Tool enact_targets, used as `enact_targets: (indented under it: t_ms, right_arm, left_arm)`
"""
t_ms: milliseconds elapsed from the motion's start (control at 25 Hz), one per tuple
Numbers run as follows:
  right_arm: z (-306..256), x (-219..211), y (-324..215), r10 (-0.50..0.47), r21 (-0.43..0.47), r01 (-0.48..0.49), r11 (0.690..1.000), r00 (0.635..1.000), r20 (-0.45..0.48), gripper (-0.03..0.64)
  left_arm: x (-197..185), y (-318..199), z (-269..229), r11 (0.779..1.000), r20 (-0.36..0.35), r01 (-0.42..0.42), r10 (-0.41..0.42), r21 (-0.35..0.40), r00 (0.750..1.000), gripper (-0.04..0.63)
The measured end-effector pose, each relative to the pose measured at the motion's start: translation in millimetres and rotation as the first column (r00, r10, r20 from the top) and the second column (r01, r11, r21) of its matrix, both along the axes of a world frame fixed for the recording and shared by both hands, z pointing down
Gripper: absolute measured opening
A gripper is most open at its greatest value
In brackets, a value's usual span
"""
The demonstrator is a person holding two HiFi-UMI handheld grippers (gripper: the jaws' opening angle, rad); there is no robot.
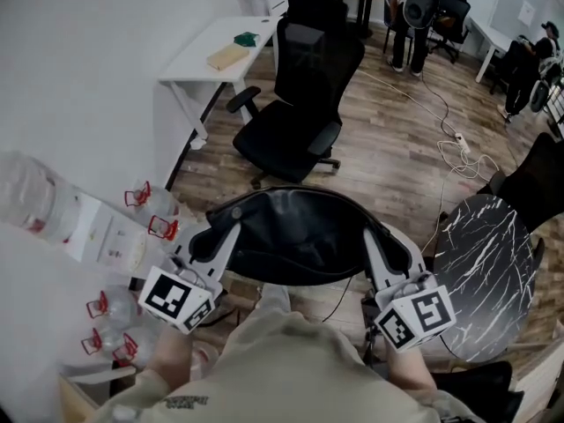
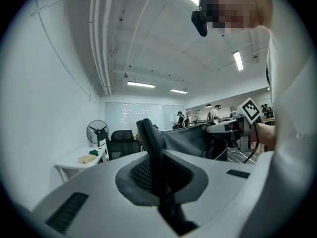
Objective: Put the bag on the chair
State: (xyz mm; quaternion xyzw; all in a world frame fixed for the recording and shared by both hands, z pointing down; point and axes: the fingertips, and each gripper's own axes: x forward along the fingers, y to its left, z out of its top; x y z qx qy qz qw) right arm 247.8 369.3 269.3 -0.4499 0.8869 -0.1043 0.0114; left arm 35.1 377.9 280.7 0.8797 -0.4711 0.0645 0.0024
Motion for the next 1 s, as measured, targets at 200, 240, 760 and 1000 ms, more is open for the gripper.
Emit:
enact_targets:
  t_ms: [200,240,760,1000]
  right_arm:
    - [1,-24,-53,0.0,-0.007,0.0,1.0,1.0,-0.005,0.081]
    - [1,-29,-67,0.0,-0.01,0.0,1.0,1.0,-0.006,0.081]
    - [1,-126,-251,0.047,-0.064,-0.046,0.997,0.999,0.021,0.083]
    - [1,-154,-303,0.039,-0.05,-0.037,0.998,0.999,0.031,0.083]
  left_arm:
    - [-23,-52,5,1.0,-0.023,-0.002,0.001,-0.017,1.0,0.032]
    - [-29,-65,5,1.0,-0.028,-0.003,0.003,-0.021,1.0,0.032]
    - [-126,-245,8,0.999,-0.055,-0.022,0.021,-0.028,0.998,0.031]
    - [-154,-303,5,0.999,-0.038,-0.039,0.039,0.001,0.998,0.031]
